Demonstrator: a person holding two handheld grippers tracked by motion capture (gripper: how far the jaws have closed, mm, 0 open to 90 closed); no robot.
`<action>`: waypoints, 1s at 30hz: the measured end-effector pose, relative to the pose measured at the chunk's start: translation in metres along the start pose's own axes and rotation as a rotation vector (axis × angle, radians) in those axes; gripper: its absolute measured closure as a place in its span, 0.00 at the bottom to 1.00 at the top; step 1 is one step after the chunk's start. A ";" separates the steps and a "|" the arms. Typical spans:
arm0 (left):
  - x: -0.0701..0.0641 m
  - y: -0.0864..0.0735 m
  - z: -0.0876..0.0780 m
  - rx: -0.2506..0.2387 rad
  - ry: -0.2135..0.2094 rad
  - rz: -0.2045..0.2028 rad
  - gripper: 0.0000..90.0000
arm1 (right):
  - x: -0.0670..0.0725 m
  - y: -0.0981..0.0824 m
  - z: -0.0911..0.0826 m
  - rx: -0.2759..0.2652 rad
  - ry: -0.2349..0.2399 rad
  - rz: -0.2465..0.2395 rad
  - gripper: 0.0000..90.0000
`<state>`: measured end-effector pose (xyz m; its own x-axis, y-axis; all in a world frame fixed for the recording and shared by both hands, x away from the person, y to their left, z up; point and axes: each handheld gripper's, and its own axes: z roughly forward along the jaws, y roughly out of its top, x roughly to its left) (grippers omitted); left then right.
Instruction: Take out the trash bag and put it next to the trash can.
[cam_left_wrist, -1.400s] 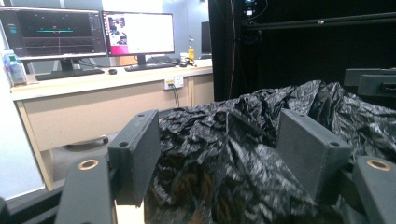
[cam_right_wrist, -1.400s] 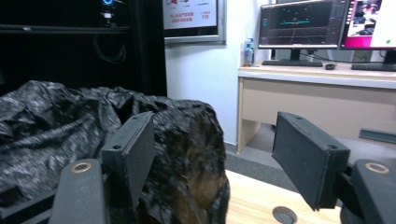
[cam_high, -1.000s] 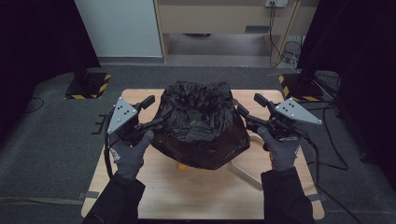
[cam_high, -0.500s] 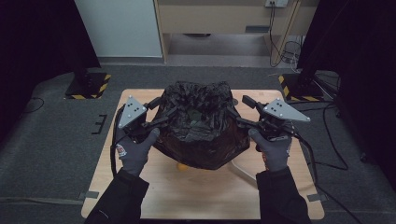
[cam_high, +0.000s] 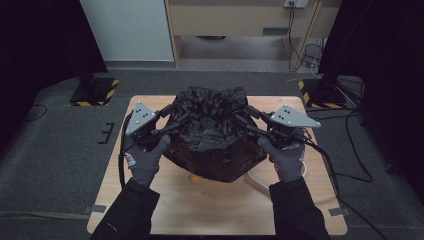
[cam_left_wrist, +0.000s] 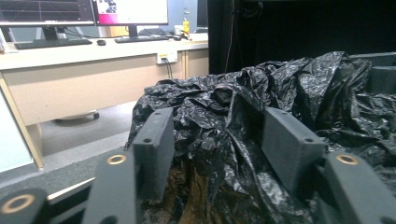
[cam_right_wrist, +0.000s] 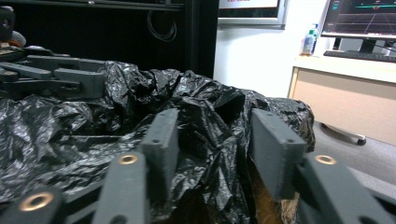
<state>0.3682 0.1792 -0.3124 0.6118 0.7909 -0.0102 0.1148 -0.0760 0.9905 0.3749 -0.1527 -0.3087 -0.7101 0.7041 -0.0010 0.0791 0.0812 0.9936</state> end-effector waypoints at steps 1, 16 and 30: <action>-0.001 0.000 0.000 -0.002 -0.002 -0.002 0.54 | 0.000 0.000 0.000 0.000 -0.003 -0.002 0.63; -0.007 0.000 -0.003 -0.028 0.054 -0.018 0.79 | 0.002 -0.001 -0.001 -0.033 -0.065 -0.042 0.93; -0.008 0.003 -0.012 -0.069 0.071 -0.002 0.98 | 0.002 0.004 -0.004 -0.111 -0.018 -0.014 0.98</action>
<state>0.3541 0.1795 -0.3077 0.5542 0.8324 -0.0044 0.0598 -0.0345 0.9976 0.3712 -0.1538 -0.3044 -0.6976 0.7163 -0.0159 -0.0090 0.0133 0.9999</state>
